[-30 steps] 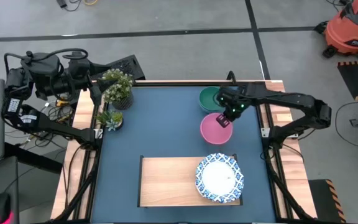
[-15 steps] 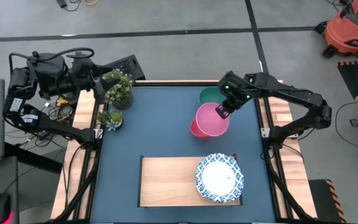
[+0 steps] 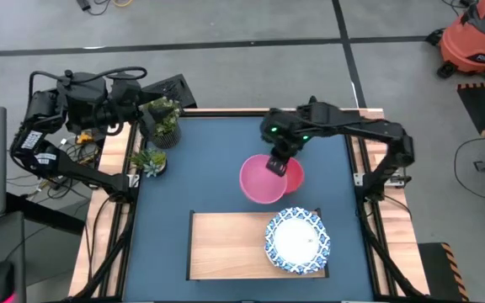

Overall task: Place and stack bowls onto a shelf
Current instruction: Put the pink bowl on the shelf, then stack the orange bowl on top of the pink bowl on the shelf

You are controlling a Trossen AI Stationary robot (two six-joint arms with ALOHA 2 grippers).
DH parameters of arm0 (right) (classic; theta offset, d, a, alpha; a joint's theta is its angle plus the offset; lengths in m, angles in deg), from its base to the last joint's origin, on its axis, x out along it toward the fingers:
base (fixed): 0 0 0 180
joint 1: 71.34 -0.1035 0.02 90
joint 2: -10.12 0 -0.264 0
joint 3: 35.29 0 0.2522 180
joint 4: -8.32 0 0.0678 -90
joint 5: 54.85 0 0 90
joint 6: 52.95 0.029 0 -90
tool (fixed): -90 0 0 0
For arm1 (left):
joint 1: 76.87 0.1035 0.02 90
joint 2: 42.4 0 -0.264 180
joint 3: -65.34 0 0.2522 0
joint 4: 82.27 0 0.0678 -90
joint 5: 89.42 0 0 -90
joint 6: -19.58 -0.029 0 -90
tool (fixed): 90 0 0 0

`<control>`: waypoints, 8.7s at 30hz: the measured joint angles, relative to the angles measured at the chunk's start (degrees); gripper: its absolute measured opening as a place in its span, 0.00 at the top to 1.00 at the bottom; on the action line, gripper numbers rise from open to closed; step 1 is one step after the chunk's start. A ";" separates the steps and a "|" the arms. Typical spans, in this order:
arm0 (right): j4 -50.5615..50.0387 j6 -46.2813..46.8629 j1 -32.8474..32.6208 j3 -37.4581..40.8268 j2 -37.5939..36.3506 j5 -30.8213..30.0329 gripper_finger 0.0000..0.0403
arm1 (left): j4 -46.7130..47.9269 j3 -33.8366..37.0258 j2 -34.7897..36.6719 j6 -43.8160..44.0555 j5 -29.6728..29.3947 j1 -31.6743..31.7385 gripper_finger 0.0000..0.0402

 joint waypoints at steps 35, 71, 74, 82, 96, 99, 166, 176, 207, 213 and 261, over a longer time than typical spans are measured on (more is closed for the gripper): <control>1.72 3.91 -18.89 -29.03 22.01 -0.31 0.94 | 4.94 -0.02 0.00 8.01 3.18 0.03 0.37; 1.83 3.04 -20.84 -29.96 26.31 -0.04 0.65 | 7.61 -0.04 0.00 7.83 3.60 0.03 0.37; 3.07 2.64 -20.46 -30.07 25.15 -0.02 0.63 | 7.61 -0.04 0.00 7.83 3.61 0.02 0.37; -5.64 6.49 -16.23 -30.13 19.62 -5.02 0.61 | 8.17 -0.04 0.02 7.87 3.67 0.01 0.37; -12.01 14.48 -9.69 -14.70 10.74 -18.79 0.61 | 11.09 -0.04 0.02 8.88 4.37 0.01 0.37; -7.94 16.58 -8.46 -7.45 9.21 -16.45 0.61 | 11.11 -0.04 0.02 8.88 4.55 0.01 0.37; 6.16 19.59 -7.14 3.59 14.82 -5.07 0.93 | 11.26 -0.04 0.00 6.45 5.08 0.02 0.37; 4.63 10.19 -10.46 -15.13 9.41 -14.20 0.93 | 11.28 -0.04 0.00 6.84 5.11 0.02 0.37; 11.14 -45.45 -34.65 -26.12 15.22 -10.21 0.93 | 14.26 -0.04 0.02 13.84 5.78 0.01 0.37; 8.90 -44.83 -35.27 -26.06 16.99 -10.57 0.93 | 14.32 -0.04 0.02 14.02 6.09 0.02 0.37; 5.21 -38.96 -36.02 -26.26 17.72 -8.96 0.85 | 16.81 -0.04 0.02 13.93 6.03 0.01 0.37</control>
